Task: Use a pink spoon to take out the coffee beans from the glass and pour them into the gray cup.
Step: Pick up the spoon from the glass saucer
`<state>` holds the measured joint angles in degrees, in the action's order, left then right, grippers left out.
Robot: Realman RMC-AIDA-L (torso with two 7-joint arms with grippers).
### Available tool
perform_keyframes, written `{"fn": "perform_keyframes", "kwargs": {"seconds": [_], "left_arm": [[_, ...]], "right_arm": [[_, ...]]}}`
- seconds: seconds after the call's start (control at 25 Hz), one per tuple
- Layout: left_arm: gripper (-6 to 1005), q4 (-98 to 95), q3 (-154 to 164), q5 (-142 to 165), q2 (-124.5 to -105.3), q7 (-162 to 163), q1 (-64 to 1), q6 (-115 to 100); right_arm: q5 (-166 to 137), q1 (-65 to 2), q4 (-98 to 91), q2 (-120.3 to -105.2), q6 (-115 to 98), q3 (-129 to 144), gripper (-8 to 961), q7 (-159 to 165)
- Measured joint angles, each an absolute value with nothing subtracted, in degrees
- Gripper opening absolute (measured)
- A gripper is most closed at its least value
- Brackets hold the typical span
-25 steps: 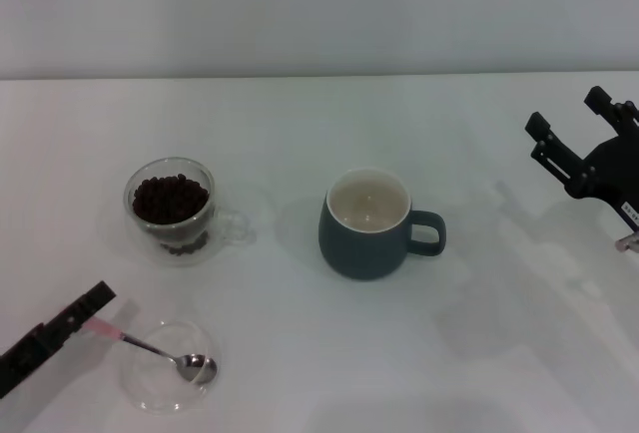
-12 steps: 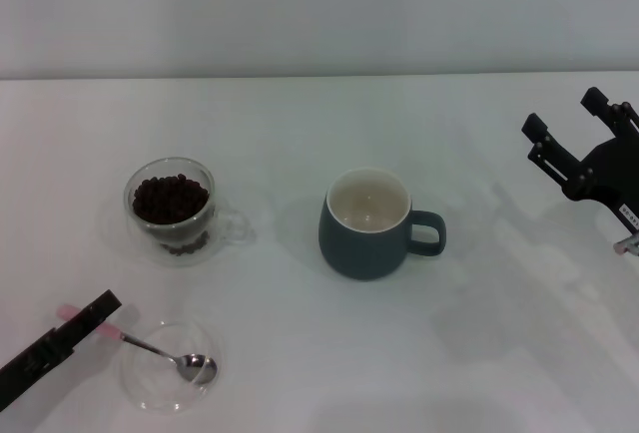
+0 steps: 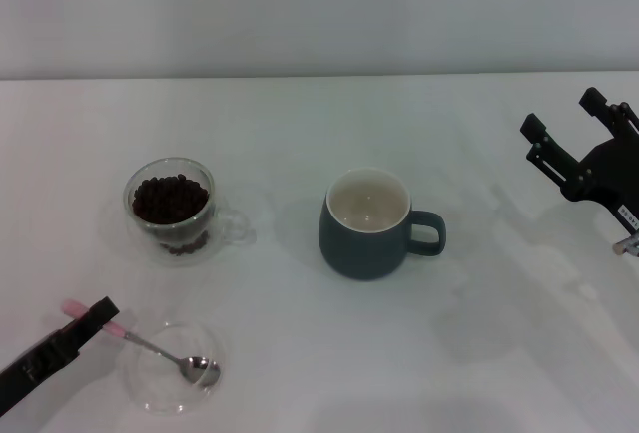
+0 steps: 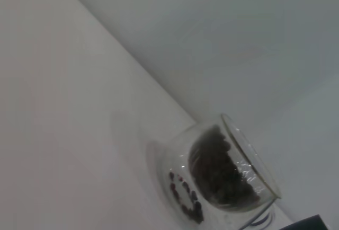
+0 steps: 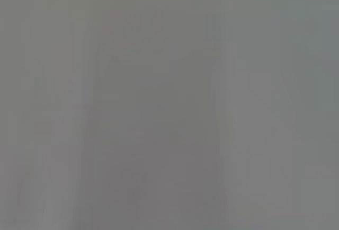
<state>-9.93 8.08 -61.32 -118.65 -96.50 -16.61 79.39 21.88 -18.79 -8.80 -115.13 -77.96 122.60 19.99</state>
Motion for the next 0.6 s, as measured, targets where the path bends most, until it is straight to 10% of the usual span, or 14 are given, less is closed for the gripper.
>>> {"fn": "perform_keyframes", "kwargs": {"seconds": [0.6], "left_arm": [[132, -10.79, 8.08, -61.59, -117.43, -96.87, -16.61, 84.7]], "right_arm": [[21.88, -19.09, -8.79, -115.13, -77.79, 122.49, 852, 20.04]]}}
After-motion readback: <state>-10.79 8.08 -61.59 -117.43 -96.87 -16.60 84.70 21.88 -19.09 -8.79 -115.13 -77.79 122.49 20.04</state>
